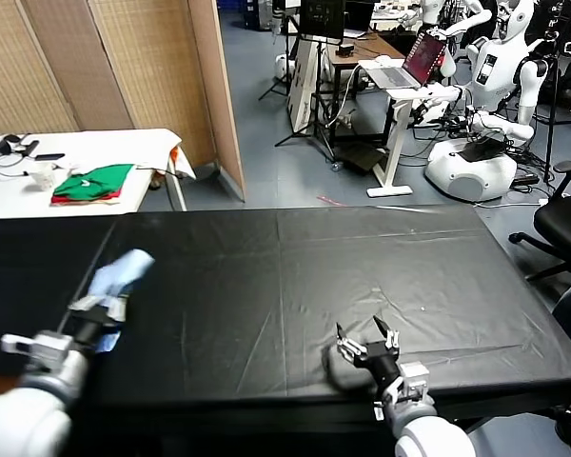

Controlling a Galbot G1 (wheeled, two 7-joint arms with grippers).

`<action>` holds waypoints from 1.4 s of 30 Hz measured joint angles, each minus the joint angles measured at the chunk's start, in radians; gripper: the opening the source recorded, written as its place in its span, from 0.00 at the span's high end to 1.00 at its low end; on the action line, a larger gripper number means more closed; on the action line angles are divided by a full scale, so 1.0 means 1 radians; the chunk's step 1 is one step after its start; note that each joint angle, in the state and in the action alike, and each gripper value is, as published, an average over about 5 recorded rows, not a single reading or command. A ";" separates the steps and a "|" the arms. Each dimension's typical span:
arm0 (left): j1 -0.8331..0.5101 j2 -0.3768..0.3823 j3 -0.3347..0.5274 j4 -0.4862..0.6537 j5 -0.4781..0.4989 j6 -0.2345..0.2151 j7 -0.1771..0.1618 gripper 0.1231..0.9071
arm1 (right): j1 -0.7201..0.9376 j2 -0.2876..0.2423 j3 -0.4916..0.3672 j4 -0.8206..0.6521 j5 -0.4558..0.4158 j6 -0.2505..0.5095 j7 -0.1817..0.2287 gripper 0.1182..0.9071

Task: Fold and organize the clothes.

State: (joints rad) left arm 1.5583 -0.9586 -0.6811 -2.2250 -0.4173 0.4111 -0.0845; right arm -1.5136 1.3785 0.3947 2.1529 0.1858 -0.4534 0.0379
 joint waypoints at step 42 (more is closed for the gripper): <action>-0.025 -0.157 0.134 0.030 0.001 -0.121 0.040 0.00 | 0.343 0.102 -0.316 -0.320 0.274 -0.128 -0.005 0.08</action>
State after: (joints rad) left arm 1.5335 -1.1158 -0.5469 -2.1952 -0.4160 0.2905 -0.0447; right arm -1.1707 1.4807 0.0790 1.8329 0.4594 -0.5813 0.0332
